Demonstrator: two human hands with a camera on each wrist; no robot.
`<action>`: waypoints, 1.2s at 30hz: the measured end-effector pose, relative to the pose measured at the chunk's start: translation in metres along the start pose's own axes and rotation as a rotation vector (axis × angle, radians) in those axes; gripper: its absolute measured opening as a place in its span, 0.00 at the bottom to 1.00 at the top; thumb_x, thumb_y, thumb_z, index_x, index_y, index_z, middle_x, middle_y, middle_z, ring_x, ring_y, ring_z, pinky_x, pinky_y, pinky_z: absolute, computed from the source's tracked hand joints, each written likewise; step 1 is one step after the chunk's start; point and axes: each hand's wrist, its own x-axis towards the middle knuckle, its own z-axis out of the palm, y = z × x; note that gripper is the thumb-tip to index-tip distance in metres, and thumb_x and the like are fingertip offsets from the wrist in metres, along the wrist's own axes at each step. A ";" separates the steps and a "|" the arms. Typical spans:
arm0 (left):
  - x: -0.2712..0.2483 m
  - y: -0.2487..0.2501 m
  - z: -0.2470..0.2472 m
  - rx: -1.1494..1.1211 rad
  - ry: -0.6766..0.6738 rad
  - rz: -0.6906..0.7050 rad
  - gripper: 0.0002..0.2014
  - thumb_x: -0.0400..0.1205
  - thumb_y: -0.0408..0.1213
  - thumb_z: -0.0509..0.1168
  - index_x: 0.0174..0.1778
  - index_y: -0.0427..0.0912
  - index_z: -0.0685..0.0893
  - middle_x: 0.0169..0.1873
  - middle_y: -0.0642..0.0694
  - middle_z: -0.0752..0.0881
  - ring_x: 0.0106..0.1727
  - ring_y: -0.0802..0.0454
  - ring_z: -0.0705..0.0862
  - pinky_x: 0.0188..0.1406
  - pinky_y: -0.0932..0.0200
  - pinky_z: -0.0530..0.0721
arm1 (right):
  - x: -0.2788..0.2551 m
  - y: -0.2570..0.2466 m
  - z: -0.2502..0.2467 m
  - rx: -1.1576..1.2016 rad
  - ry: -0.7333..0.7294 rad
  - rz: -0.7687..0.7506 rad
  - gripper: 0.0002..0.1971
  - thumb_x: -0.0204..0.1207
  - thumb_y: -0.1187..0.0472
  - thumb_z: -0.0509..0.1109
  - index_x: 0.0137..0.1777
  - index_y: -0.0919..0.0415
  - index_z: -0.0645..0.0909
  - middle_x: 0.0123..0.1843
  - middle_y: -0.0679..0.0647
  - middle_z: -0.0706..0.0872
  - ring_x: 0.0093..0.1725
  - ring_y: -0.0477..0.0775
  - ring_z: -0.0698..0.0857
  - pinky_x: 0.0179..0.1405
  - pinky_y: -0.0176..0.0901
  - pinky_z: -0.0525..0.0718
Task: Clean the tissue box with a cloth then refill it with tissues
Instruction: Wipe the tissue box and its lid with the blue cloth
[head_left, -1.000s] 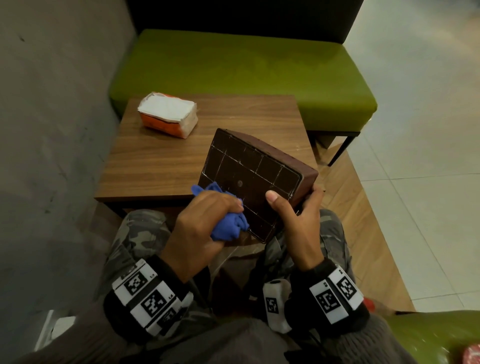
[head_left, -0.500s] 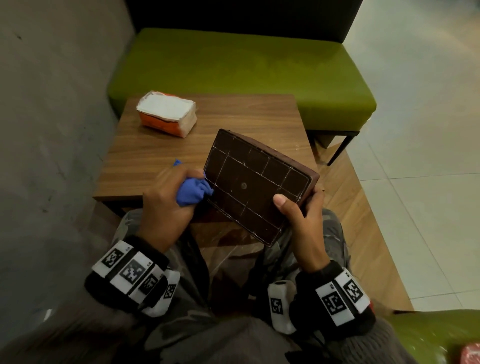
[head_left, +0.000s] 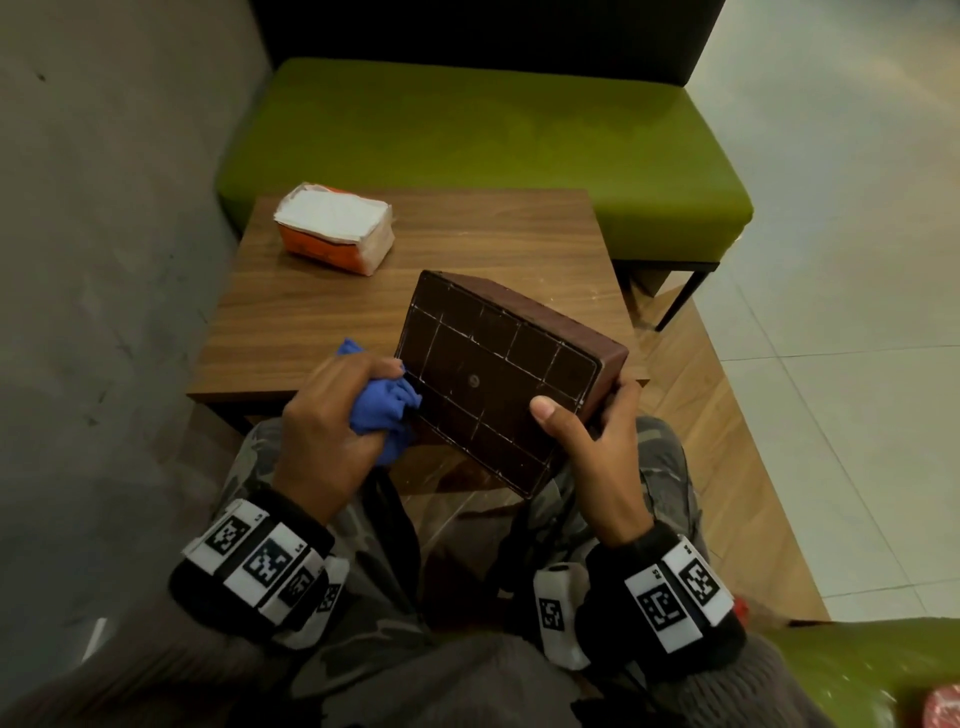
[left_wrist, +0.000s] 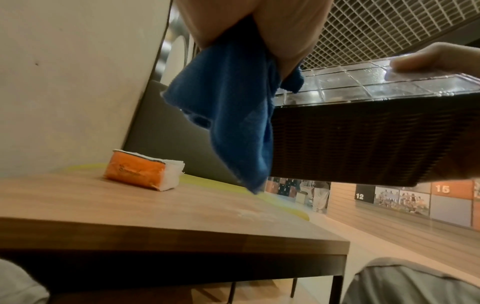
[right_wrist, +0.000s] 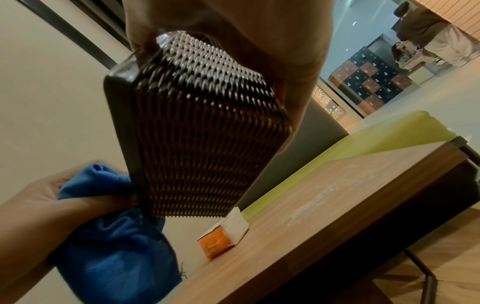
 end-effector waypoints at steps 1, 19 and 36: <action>0.001 0.000 0.000 0.003 0.010 0.002 0.13 0.72 0.34 0.67 0.50 0.34 0.83 0.50 0.42 0.86 0.54 0.51 0.83 0.58 0.56 0.81 | 0.000 0.001 0.000 0.006 0.004 -0.001 0.36 0.54 0.35 0.78 0.62 0.31 0.65 0.64 0.45 0.82 0.64 0.48 0.84 0.64 0.60 0.84; -0.017 0.027 0.008 0.003 -0.118 0.133 0.16 0.71 0.36 0.69 0.53 0.33 0.83 0.55 0.46 0.83 0.60 0.54 0.80 0.66 0.59 0.75 | -0.001 -0.001 0.003 0.041 0.006 0.008 0.38 0.54 0.36 0.77 0.65 0.36 0.66 0.63 0.44 0.83 0.64 0.49 0.84 0.63 0.60 0.84; -0.012 0.021 0.014 0.057 -0.101 0.219 0.17 0.72 0.38 0.68 0.55 0.37 0.82 0.55 0.38 0.85 0.61 0.51 0.80 0.66 0.54 0.76 | 0.004 0.005 0.002 0.043 0.042 0.053 0.36 0.51 0.30 0.79 0.59 0.31 0.68 0.62 0.47 0.84 0.63 0.53 0.85 0.62 0.62 0.84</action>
